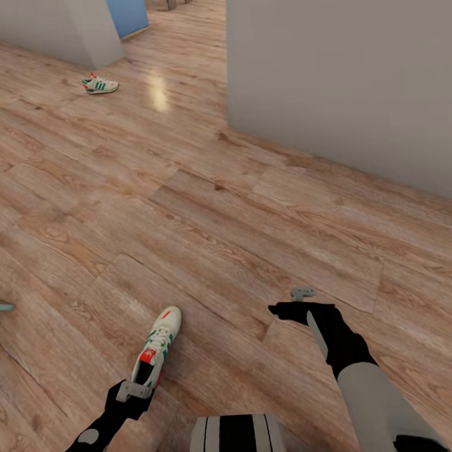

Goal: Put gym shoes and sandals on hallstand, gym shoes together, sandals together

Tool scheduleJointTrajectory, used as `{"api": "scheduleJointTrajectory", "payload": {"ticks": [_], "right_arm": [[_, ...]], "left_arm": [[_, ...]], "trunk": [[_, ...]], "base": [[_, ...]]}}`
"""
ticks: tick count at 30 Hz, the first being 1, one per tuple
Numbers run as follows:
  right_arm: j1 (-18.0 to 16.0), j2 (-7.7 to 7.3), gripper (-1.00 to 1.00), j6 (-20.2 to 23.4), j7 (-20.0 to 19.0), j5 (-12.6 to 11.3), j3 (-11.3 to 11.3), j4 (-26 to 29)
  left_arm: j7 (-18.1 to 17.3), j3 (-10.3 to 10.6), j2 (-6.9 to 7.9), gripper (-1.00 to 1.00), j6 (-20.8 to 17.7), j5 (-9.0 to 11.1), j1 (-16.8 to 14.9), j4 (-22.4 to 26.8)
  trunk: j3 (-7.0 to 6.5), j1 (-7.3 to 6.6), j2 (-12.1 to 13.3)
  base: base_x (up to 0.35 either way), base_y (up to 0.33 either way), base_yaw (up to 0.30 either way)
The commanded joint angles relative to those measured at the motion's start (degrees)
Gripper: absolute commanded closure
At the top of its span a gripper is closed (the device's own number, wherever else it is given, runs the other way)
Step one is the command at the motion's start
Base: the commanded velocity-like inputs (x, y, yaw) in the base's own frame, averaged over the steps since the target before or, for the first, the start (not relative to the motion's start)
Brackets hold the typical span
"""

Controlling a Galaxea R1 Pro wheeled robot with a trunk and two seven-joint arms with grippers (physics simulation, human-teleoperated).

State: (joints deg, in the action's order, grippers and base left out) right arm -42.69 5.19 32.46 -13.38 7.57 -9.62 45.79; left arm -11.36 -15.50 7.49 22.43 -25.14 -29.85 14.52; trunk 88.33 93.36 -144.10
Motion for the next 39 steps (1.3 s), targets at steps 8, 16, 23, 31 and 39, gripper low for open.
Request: {"api": "scheduleJointTrajectory", "payload": {"ticks": [8, 16, 23, 31, 39], "right_arm": [[0.0, 0.08, -1.00, 0.2, -0.5, 0.6, -0.3, 0.1], [0.0, 0.08, -1.00, 0.2, -0.5, 0.6, -0.3, 0.1], [0.0, 0.08, -1.00, 0.2, -0.5, 0.6, -0.3, 0.1], [0.0, 0.08, -1.00, 0.2, -0.5, 0.6, -0.3, 0.1], [0.0, 0.08, -1.00, 0.2, -0.5, 0.6, -0.3, 0.1]], "left_arm": [[-0.4, -0.5, -0.02, -1.00, 0.2, -0.3, 0.0, 0.0], [-0.4, -0.5, -0.02, -1.00, 0.2, -0.3, 0.0, 0.0], [-0.3, -0.5, 0.02, 1.00, 0.2, -0.2, 0.0, 0.0], [-0.4, -0.6, 0.07, 1.00, 0.2, -0.2, 0.0, 0.0], [-0.4, -0.6, 0.06, 1.00, 0.2, -0.2, 0.0, 0.0]], "trunk": [[0.03, -0.01, 0.0], [0.03, -0.01, 0.0], [0.03, -0.01, 0.0], [0.03, -0.01, 0.0], [0.03, -0.01, 0.0]], "base": [[0.009, 0.000, 0.000], [0.087, 0.000, 0.000], [0.007, 0.000, 0.000], [0.000, 0.000, 0.000], [0.000, 0.000, 0.000]]}}
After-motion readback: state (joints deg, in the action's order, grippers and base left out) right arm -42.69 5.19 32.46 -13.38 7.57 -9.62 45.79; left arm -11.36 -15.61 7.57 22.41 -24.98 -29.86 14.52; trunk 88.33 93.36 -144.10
